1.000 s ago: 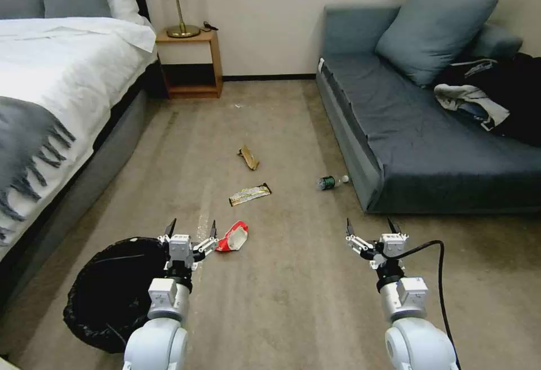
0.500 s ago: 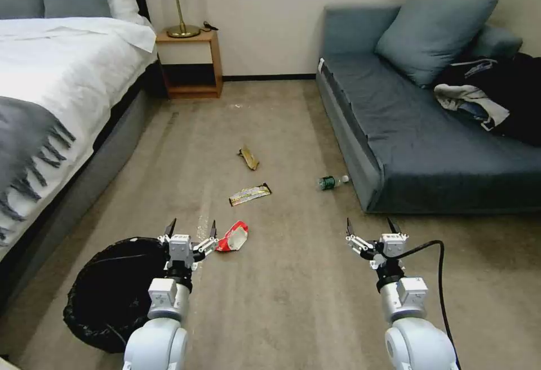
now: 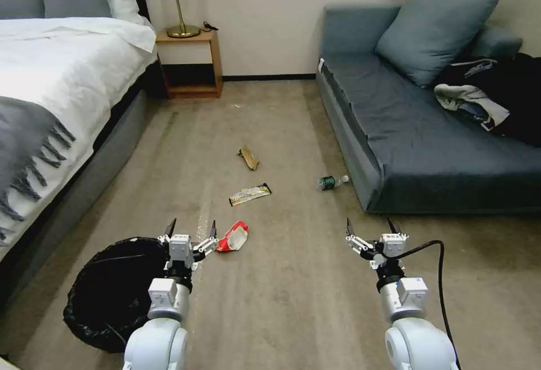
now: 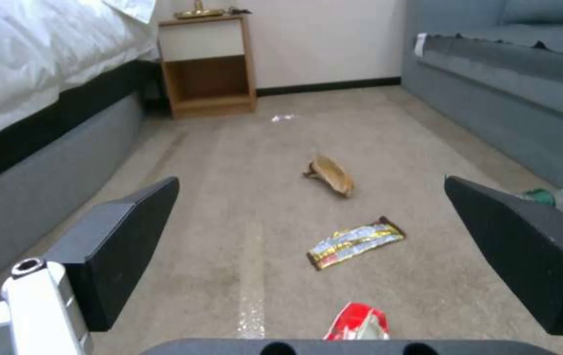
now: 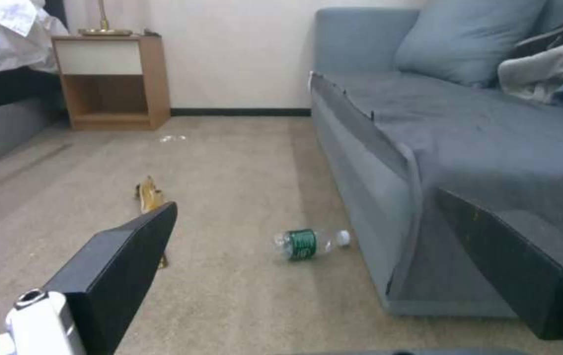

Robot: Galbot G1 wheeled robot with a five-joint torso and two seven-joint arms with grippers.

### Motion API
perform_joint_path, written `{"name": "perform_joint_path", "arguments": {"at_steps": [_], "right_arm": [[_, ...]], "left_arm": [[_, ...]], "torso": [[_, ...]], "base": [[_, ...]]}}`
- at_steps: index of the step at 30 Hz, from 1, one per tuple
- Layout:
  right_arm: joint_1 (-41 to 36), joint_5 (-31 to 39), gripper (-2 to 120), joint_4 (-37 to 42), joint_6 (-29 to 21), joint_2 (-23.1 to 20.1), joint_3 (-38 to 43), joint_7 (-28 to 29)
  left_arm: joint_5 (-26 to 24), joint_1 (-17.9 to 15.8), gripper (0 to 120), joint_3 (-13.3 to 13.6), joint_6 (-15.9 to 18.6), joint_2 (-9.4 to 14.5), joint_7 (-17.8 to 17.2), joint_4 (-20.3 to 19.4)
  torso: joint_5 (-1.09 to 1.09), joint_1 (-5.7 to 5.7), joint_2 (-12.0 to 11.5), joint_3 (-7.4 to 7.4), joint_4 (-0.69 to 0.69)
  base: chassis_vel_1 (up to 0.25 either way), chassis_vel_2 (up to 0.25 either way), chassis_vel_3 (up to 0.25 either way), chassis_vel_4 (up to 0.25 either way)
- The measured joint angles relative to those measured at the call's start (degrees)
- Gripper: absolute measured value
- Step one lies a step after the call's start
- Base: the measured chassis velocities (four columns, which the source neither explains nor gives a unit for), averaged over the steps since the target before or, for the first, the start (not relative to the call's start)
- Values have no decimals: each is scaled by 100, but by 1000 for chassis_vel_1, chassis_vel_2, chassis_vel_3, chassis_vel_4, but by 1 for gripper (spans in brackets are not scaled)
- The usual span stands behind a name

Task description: Pick up the trash bin, then pick up the garbage on the floor and place it into the trash bin.

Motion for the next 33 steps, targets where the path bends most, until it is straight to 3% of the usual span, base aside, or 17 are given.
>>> {"name": "perform_joint_path", "arguments": {"at_steps": [21, 25, 27, 28, 31, 33], "right_arm": [[-13, 0, 100, -26, 92, 13, -12, 21], [-172, -35, 100, -301, 742, 182, -161, 215], [-159, -35, 100, -308, 768, 175, -161, 215], [-161, -35, 100, -352, 866, 184, -169, 223], [-185, -37, 100, -510, 1157, 223, -225, 262], [-211, -46, 100, -701, 1553, 279, -284, 318]], "left_arm": [[-94, -30, 100, -63, -47, 3, 9, 20], [-768, -304, 100, -587, -461, 45, 132, 283], [-796, -309, 100, -588, -480, 44, 166, 286], [-907, -345, 100, -682, -565, 47, 223, 327], [-1230, -450, 100, -919, -804, 66, 387, 448], [-1560, -569, 100, -1231, -1132, 91, 621, 598]], "torso": [[-1, 0, 0, 0, 1], [1, 0, 0, 0, -1], [-1, 0, 0, 0, 1], [-8, 0, 0, 0, 2], [4, 0, 0, 0, -1], [-3, 0, 0, 0, 0]], "base": [[0, 0, 0, 0], [0, 0, 0, 0], [0, 0, 0, 0], [0, 0, 0, 0], [0, 0, 0, 0], [0, 0, 0, 0]]}}
